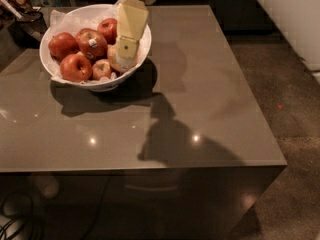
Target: Pick apple from white bowl
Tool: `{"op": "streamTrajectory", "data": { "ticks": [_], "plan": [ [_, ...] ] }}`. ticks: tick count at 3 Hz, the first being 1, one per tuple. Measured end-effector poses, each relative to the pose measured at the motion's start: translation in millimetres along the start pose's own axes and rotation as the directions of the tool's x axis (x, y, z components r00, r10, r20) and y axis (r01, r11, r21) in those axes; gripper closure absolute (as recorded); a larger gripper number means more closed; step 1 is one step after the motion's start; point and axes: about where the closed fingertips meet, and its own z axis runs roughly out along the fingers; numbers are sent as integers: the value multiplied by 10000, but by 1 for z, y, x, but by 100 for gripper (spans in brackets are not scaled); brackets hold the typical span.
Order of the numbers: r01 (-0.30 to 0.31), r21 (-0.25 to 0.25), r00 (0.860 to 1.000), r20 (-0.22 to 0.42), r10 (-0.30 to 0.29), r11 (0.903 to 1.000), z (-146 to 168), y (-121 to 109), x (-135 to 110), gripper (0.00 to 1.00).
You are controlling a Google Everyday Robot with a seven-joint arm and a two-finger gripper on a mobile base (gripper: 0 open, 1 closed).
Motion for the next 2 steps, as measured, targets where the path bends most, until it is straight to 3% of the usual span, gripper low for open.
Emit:
{"op": "streamTrajectory", "data": {
  "ticks": [1,2],
  "plan": [
    [164,156,9994,291,-169,9997,1,-3,-16,0],
    [-133,170,9971,752,120,9998,9,-9,-22,0]
  ]
}}
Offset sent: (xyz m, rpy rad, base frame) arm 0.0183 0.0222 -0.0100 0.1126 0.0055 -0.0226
